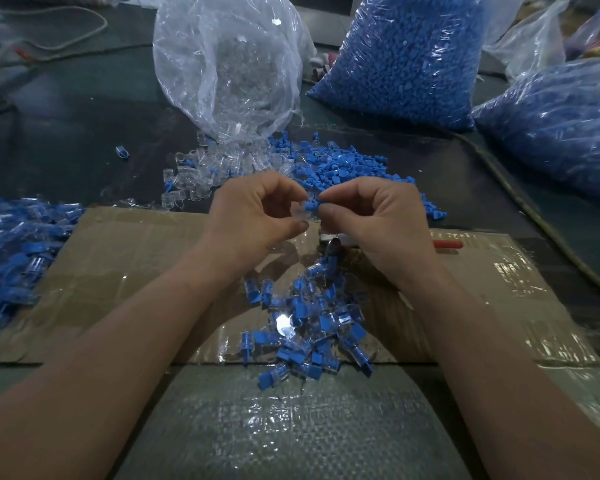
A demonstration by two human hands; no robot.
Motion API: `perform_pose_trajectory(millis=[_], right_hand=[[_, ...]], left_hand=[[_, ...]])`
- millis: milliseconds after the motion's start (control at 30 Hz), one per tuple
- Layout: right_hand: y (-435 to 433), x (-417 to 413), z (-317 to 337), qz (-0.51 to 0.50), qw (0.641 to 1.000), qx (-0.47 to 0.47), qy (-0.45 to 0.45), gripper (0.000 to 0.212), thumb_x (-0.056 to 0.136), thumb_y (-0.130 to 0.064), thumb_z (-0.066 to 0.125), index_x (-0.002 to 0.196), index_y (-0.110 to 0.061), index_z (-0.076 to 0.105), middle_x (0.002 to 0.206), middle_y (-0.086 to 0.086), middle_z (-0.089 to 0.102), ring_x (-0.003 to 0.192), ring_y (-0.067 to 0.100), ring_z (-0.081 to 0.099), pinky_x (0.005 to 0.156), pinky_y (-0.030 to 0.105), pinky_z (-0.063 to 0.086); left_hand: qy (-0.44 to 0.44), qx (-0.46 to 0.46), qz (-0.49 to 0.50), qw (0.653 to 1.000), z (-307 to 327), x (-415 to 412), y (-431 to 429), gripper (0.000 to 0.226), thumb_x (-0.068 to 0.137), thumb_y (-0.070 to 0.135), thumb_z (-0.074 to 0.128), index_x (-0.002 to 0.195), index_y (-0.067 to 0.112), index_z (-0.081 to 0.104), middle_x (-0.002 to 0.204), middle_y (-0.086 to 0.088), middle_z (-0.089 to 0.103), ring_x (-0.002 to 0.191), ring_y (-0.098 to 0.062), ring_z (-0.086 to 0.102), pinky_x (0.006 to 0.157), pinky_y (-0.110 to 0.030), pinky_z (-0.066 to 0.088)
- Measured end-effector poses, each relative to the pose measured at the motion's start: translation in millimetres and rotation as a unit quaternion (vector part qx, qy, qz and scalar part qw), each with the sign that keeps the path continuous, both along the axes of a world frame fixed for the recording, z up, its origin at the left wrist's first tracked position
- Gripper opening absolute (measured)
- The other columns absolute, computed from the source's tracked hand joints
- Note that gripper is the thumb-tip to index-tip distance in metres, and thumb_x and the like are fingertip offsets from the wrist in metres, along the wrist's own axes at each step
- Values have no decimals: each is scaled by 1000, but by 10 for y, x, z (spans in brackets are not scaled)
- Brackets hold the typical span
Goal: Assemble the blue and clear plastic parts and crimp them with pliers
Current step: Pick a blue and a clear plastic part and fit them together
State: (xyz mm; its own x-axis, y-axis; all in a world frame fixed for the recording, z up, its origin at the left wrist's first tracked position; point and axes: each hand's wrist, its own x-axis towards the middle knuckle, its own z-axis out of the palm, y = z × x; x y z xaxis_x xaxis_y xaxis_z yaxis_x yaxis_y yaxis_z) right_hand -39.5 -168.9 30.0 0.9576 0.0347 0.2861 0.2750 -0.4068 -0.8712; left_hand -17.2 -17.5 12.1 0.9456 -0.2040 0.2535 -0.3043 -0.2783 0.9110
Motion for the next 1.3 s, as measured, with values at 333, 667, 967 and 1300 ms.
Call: perform_pose_trajectory(millis=[333, 667, 967, 1300], right_hand=[[43, 0, -13, 21, 1000, -10, 10, 22, 75, -3, 72, 71, -23, 63, 63, -5, 65, 53, 3, 59, 56, 16, 51], [-28, -3, 4, 61, 994, 63, 70, 29, 69, -7, 74, 92, -22, 63, 84, -4, 68, 80, 5, 66, 73, 18, 52], [-30, -17, 27, 96, 986, 115, 69, 19, 74, 0, 67, 86, -14, 67, 76, -6, 70, 74, 7, 66, 72, 19, 54], [-43, -12, 12, 86, 992, 74, 51, 21, 67, -11, 72, 87, -14, 68, 79, -7, 70, 74, 6, 67, 66, 13, 50]], left_hand=[[-126, 75, 19, 989, -34, -22, -21, 25, 69, 0, 76, 77, 19, 61, 73, 6, 61, 66, -11, 60, 63, -22, 52], [-160, 34, -1, 987, -4, -43, 8, 21, 71, 2, 75, 83, 15, 64, 75, 9, 62, 67, -3, 60, 62, -13, 51], [-127, 16, -23, 991, 53, -70, -7, 37, 73, -8, 69, 81, 27, 59, 72, 10, 58, 63, -5, 57, 60, -20, 49], [79, -129, -53, 987, 90, -70, -2, 11, 74, 1, 66, 74, 11, 63, 59, 0, 67, 53, -10, 64, 54, -18, 53]])
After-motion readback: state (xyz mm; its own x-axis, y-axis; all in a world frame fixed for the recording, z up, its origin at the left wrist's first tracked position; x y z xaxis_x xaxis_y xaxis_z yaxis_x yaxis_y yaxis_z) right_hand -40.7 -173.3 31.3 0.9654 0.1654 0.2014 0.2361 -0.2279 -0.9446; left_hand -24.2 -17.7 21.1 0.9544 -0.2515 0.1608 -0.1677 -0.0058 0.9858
